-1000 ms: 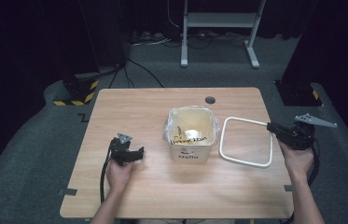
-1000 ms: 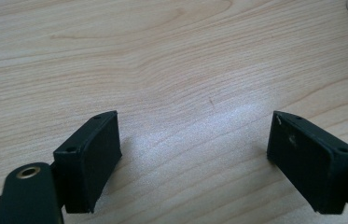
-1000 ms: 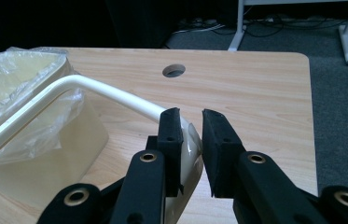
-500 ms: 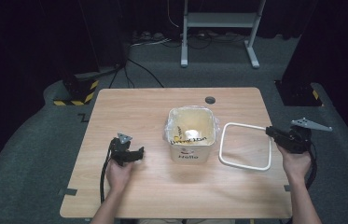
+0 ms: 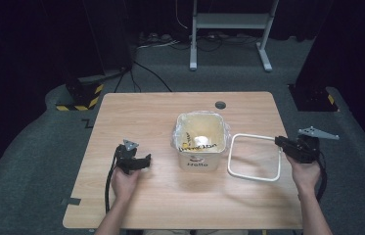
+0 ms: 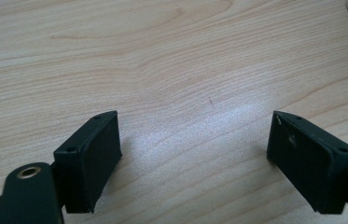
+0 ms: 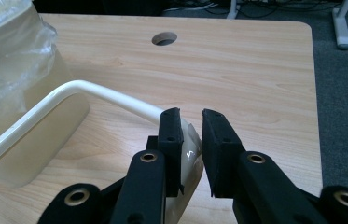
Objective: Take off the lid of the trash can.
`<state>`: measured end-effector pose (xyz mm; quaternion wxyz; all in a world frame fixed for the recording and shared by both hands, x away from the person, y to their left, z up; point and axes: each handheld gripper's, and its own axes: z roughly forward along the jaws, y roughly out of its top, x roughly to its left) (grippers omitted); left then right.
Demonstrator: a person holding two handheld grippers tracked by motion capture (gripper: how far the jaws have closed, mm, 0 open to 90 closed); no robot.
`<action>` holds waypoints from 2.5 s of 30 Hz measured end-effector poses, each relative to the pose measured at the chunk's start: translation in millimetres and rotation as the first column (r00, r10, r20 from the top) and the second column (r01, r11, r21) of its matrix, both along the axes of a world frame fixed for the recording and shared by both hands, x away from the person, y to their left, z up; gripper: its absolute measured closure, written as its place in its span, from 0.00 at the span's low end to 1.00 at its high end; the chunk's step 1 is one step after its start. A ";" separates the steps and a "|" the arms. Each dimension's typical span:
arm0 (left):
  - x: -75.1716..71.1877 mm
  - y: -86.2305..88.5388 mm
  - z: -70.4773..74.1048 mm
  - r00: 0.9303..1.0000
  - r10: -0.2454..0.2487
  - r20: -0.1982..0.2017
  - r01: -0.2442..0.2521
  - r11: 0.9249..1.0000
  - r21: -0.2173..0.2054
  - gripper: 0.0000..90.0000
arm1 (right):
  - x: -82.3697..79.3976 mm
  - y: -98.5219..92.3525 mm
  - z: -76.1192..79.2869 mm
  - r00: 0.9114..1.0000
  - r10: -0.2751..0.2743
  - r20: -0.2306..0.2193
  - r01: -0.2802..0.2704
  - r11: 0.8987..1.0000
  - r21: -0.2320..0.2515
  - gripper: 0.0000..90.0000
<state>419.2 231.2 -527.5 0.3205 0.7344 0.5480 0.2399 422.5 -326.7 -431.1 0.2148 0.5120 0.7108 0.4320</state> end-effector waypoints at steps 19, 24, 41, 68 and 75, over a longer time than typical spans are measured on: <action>0.0 0.0 0.0 1.000 0.000 0.000 0.000 1.000 -0.001 0.19 | 9.0 10.0 -22.6 0.999 0.004 -0.046 -0.006 0.999 -0.039 0.87; 0.0 0.0 0.0 1.000 0.000 0.000 0.000 1.000 0.000 0.20 | 11.5 13.9 -27.8 0.998 0.007 -0.057 -0.010 0.999 -0.050 0.87; 0.0 0.0 0.0 1.000 -0.001 0.001 0.001 1.000 0.000 0.20 | 17.5 16.7 -42.1 0.996 0.002 -0.085 -0.006 0.999 -0.049 0.87; 0.0 0.0 0.1 1.000 -0.001 -0.001 0.001 1.000 0.003 0.20 | 31.1 23.3 -67.5 0.991 -0.014 -0.136 0.005 0.998 -0.069 0.85; 0.0 0.0 0.1 1.000 -0.001 -0.001 0.001 1.000 0.003 0.20 | 32.9 29.8 -73.8 0.989 -0.028 -0.148 0.011 0.993 -0.115 0.82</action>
